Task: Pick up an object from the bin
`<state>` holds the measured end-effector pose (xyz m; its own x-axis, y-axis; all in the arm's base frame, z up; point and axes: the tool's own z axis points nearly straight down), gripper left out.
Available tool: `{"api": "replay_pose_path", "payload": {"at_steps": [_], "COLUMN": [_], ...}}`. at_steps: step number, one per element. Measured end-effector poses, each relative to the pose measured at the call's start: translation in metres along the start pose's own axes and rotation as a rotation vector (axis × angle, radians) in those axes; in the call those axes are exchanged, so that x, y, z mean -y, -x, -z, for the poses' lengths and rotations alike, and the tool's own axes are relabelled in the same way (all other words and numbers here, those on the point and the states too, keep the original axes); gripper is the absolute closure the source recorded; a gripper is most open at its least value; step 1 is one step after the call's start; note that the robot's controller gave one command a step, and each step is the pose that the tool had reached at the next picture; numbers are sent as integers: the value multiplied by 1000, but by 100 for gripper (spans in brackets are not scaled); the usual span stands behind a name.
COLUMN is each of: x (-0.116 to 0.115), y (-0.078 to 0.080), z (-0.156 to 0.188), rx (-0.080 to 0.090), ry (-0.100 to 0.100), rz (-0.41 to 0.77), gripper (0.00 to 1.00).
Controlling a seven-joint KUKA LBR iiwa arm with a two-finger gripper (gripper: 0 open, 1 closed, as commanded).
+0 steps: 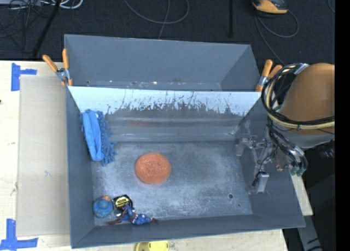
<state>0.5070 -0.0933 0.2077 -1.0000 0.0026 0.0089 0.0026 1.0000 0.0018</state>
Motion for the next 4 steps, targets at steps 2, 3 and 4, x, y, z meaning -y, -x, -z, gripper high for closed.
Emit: {"api": "replay_pose_path", "payload": {"at_steps": [2, 3, 4], "x": [-16, -17, -55], "y": [35, 37, 49], "z": [-42, -111, -99], "rx": [17, 13, -6], "ry": [-4, -3, -1], "rz": [45, 157, 251], "gripper": [0, 0, 0]}}
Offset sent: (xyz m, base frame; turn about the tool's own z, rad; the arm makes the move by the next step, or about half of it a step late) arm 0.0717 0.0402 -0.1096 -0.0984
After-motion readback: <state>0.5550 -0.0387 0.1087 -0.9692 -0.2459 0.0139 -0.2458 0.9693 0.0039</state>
